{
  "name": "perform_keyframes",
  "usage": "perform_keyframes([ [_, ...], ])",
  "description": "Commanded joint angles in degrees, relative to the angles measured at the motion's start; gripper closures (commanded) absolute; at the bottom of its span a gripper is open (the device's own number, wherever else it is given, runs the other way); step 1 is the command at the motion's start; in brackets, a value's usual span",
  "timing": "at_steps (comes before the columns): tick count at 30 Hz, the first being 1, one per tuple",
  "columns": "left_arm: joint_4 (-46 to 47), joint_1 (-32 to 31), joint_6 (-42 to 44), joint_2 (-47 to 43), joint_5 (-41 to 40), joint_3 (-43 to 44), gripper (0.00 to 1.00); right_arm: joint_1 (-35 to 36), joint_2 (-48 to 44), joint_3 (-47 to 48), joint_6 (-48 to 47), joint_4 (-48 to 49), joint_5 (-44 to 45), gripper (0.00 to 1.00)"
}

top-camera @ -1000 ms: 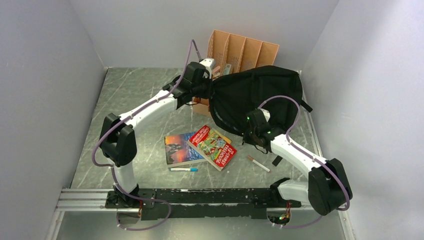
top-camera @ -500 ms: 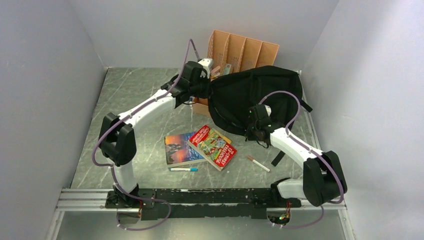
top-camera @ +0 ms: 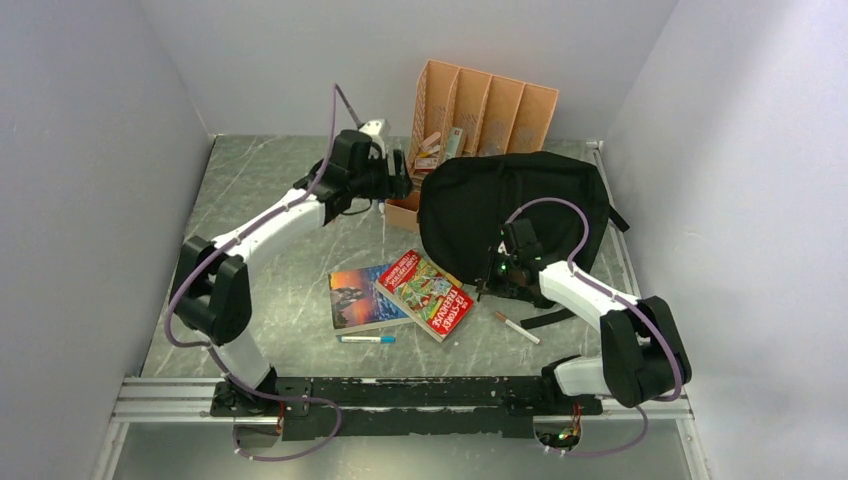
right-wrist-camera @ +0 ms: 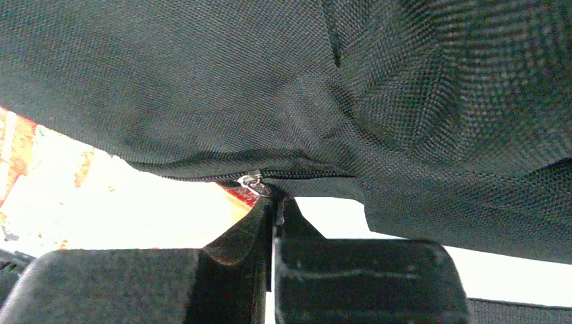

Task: Pack the student bag
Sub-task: Unzip the student bag at the center of the board.

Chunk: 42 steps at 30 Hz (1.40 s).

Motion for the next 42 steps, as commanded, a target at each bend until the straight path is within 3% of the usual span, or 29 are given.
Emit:
perform_keyframes([
  [1,3.92,-1.65,-5.87,-5.67,2.56,-8.65,0.15,-0.54,-1.73,0.29,0.75,3.69,-3.30,1.00],
  [5,10.00,-4.71,-10.62,-9.60,2.42,-16.88,0.12,-0.51,-2.25,0.17,0.92,4.31,-2.90,1.00],
  [10,12.77,-10.64,-11.08,-7.91,-1.97,-18.57,0.11,-0.53,-2.09,0.08,0.97,4.56,-3.18,1.00],
  [24,14.83,-11.33,-13.25,0.70,-3.20,-18.97,0.25,-0.58,-2.30,-0.19,1.17,5.04,-3.84,1.00],
  [25,15.37,-11.33,-13.38,1.29,-3.03,-18.86,0.28,-0.54,-2.13,-0.15,1.13,5.06,-3.84,1.00],
  [32,17.89,-11.26,-12.53,5.05,2.15,-15.78,0.90,-0.58,-1.39,0.15,1.55,3.04,-0.46,1.00],
  [33,17.23,-11.22,-12.33,5.15,1.93,-15.16,0.94,-0.58,-1.45,0.26,1.65,2.31,0.78,1.00],
  [42,12.84,-8.41,-9.81,2.73,-1.88,-11.52,0.95,-1.72,-1.34,2.01,3.17,-3.89,9.95,1.00],
])
